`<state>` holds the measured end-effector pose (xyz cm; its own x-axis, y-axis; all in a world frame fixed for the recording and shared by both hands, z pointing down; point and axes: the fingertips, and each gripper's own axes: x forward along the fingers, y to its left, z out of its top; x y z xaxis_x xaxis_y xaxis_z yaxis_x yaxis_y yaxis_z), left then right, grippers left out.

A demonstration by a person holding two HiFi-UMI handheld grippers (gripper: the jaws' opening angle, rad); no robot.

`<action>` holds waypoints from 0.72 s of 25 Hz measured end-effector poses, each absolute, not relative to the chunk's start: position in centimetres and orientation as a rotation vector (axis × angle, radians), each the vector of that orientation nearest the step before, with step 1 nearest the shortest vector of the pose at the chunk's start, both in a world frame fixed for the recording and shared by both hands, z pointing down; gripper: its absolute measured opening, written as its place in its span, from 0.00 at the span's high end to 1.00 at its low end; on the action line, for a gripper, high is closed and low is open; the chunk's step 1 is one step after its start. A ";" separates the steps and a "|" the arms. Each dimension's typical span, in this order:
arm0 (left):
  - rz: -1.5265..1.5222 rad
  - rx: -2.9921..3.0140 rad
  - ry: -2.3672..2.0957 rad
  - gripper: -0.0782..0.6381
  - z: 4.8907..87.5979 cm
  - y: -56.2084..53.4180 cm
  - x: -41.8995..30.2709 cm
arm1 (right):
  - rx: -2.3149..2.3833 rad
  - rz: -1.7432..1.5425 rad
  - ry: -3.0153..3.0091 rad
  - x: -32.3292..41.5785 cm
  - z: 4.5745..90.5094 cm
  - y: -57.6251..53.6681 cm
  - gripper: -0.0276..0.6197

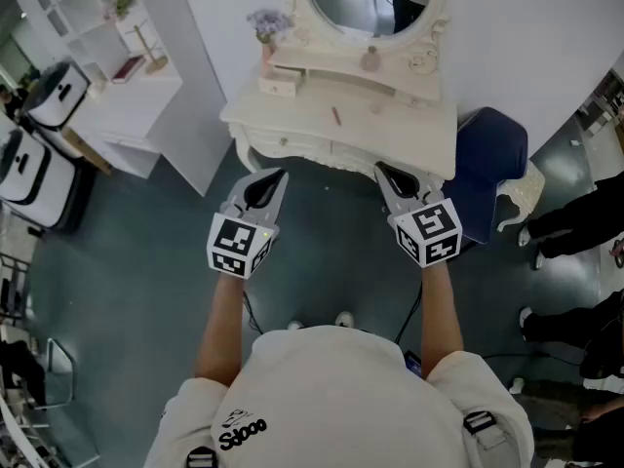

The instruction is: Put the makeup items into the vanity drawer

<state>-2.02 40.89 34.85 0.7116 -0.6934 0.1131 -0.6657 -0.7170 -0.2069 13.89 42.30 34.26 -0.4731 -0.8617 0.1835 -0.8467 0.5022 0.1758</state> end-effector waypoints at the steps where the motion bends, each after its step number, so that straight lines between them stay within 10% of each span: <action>1: -0.272 -2.766 1.111 0.86 34.8 40.7 -1.7 | 1.450 -0.090 -2.501 14.2 34.2 42.2 0.96; 18: -0.298 -2.799 1.157 0.86 37.0 37.3 4.2 | 1.349 -0.035 -2.550 19.4 36.9 38.8 0.96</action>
